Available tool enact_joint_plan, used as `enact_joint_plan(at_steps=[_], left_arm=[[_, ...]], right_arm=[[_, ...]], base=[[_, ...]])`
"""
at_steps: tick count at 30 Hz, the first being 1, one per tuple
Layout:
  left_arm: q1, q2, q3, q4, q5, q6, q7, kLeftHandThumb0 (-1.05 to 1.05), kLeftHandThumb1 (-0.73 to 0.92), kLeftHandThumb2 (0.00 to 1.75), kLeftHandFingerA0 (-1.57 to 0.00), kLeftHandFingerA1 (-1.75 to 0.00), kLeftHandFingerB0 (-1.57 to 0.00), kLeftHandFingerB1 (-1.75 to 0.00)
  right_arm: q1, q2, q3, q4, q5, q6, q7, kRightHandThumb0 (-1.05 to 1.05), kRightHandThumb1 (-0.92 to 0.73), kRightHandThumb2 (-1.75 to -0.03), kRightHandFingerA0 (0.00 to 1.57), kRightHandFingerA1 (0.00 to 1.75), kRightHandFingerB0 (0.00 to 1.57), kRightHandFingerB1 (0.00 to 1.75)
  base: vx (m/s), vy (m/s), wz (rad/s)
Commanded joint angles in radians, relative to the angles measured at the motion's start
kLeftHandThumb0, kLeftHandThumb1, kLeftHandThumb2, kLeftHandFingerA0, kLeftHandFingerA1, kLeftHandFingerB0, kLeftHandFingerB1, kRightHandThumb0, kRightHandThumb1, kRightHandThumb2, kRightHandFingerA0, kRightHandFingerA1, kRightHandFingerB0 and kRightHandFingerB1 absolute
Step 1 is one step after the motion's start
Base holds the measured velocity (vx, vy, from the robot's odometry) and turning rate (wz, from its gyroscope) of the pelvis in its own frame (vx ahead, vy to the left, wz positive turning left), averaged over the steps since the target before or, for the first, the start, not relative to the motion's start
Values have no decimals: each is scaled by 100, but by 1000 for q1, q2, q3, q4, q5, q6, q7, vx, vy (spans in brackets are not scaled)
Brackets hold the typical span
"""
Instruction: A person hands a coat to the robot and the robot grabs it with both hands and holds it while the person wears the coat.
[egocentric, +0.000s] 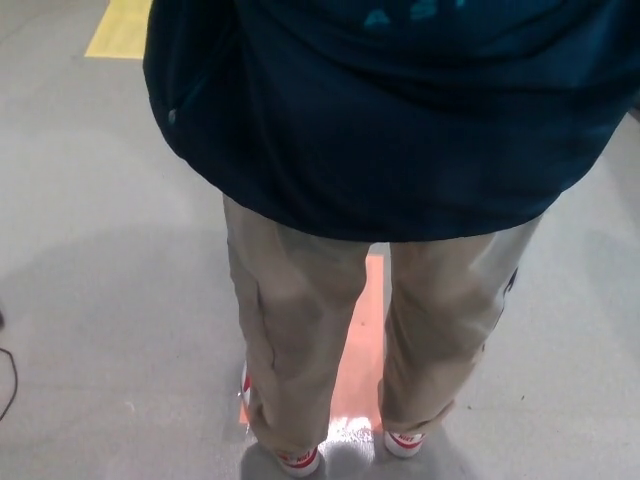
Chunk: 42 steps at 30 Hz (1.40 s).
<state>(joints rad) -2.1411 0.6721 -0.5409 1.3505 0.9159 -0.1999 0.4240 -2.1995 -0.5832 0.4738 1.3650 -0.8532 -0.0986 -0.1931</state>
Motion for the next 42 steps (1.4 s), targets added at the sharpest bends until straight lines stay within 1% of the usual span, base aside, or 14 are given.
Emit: enact_joint_plan(at_steps=[1, 6, 12, 16, 19, 22, 23, 25, 28, 31, 34, 38, 39, 42], left_arm=[[15, -3, 51, -11, -60, -6, -31, -102, 72, 101, 0, 0, 0, 0], [26, 7, 109, -30, -105, -22, -20, -102, 80, 109, 0, -5, 0, 0], [119, 64, 192, -165, -144, -80, 51, -101, 86, 113, 0, -1, 0, 0], [313, 131, 296, -450, -210, -105, 7, -101, 87, 113, 0, 0, 0, 0], [536, 165, 416, -764, -284, -50, -70, -101, 87, 114, 0, 0, 0, 0], [760, 173, 519, -1059, -288, 25, -100, -99, 89, 115, 0, -1, 0, 0], [870, 153, 574, -1200, -278, 80, -118, -100, 90, 117, 0, 0, 0, 0], [1074, 86, 681, -1438, -273, 112, -128, -98, 88, 116, 0, -1, 0, -3], [1246, 10, 752, -1652, -249, 147, -172, -97, 89, 118, 0, -3, 0, -3], [1414, -76, 802, -1847, -228, 166, -205, -98, 86, 114, 0, -3, 0, -1], [1582, -160, 823, -1967, -212, 130, -168, -98, 86, 115, 0, -3, 0, 0], [1823, -247, 844, -2095, -161, 69, -134, -99, 89, 118, 0, -3, 0, 0], [1930, -283, 842, -2119, -137, 26, -91, -97, 90, 116, 0, -2, 0, 0], [2143, -334, 809, -2130, -125, -83, 10, -94, 90, 114, 0, -2, 0, 0]], right_arm=[[3, -10, -32, -13, 41, 15, -4, -100, -76, -106, 0, 4, 0, 0], [25, -26, -89, -35, 83, -61, -59, -102, -83, -114, 0, 4, 0, 0], [136, -72, -227, -141, 195, -212, -119, -97, -84, -111, 0, 3, 0, 0], [340, -142, -327, -407, 266, -316, -118, -96, -85, -111, 0, 3, 0, 0], [580, -168, -424, -746, 314, -299, -105, -95, -85, -110, 0, 3, 0, 0], [786, -150, -511, -1011, 352, -289, -103, -95, -84, -110, 0, 2, 0, 0], [878, -134, -545, -1129, 353, -270, -103, -96, -86, -112, 0, 2, 0, 0], [1057, -82, -611, -1337, 357, -280, -124, -92, -82, -110, 0, 3, 0, 3], [1216, -26, -657, -1529, 368, -248, -94, -95, -83, -109, 0, 1, 0, 0], [1393, 46, -687, -1741, 314, -190, -75, -96, -84, -112, 0, 2, 0, 0], [1542, 99, -682, -1877, 333, -210, -69, -97, -81, -110, 0, 2, 0, 0], [1684, 148, -630, -1952, 299, -267, -120, -97, -77, -105, 0, 5, 0, 0], [1753, 162, -612, -1988, 292, -269, -116, -93, -69, -97, 0, 6, 0, 0], [1892, 207, -551, -2001, 247, -324, -187, -94, -72, -100, 0, 2, 0, 0]], base=[[0, 0, 0], [0, 0, 0], [0, 0, 0], [0, 0, 0], [0, 0, 0], [0, 0, 0], [0, 0, 0], [0, 0, 0], [0, 0, 0], [0, 0, 0], [0, 0, 0], [0, 0, 0], [0, 0, 0], [0, 0, 0]])
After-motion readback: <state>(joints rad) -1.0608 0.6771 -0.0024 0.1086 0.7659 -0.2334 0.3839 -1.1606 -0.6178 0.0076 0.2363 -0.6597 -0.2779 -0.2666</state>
